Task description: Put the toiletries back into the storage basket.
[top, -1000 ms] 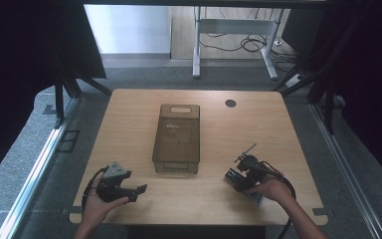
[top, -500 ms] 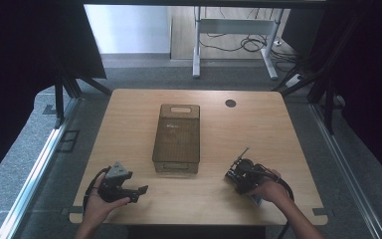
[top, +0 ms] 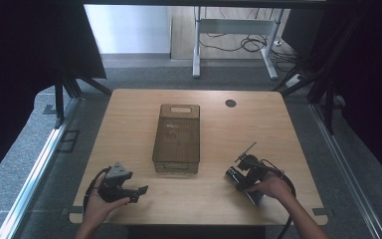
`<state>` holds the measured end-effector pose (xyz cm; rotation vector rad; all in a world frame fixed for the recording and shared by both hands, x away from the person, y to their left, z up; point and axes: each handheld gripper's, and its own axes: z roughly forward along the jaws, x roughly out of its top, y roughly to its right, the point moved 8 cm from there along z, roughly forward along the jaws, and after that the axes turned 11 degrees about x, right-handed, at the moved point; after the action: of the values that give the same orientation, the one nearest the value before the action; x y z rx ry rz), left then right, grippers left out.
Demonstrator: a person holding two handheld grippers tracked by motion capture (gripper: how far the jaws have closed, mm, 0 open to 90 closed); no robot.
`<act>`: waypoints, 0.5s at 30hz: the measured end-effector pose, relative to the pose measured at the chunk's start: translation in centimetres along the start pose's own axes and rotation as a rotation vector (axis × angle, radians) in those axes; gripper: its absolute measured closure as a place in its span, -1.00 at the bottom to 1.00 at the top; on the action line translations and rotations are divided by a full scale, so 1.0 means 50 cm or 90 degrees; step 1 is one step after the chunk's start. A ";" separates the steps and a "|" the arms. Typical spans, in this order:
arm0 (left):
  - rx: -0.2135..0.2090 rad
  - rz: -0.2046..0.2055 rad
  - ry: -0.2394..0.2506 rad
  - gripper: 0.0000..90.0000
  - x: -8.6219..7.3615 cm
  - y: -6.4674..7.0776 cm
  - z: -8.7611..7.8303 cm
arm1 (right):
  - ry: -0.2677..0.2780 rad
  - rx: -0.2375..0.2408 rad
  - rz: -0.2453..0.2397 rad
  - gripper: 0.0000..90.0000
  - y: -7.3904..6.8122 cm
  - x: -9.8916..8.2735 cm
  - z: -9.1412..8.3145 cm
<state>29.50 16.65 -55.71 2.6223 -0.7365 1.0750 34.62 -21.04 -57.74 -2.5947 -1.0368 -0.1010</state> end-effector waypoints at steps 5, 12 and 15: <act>0.001 0.001 -0.001 -0.57 -0.001 0.000 0.002 | 0.013 0.037 0.026 0.03 0.004 -0.001 -0.006; -0.001 0.002 0.000 -0.57 0.000 0.001 0.001 | 0.029 0.064 0.038 0.03 -0.002 0.001 -0.014; -0.001 0.001 0.000 -0.57 0.000 0.001 0.001 | 0.040 0.078 0.045 0.03 -0.003 0.004 -0.020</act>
<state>29.51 16.61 -55.74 2.6207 -0.7399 1.0757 34.70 -21.15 -56.75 -2.4980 -0.8999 -0.0972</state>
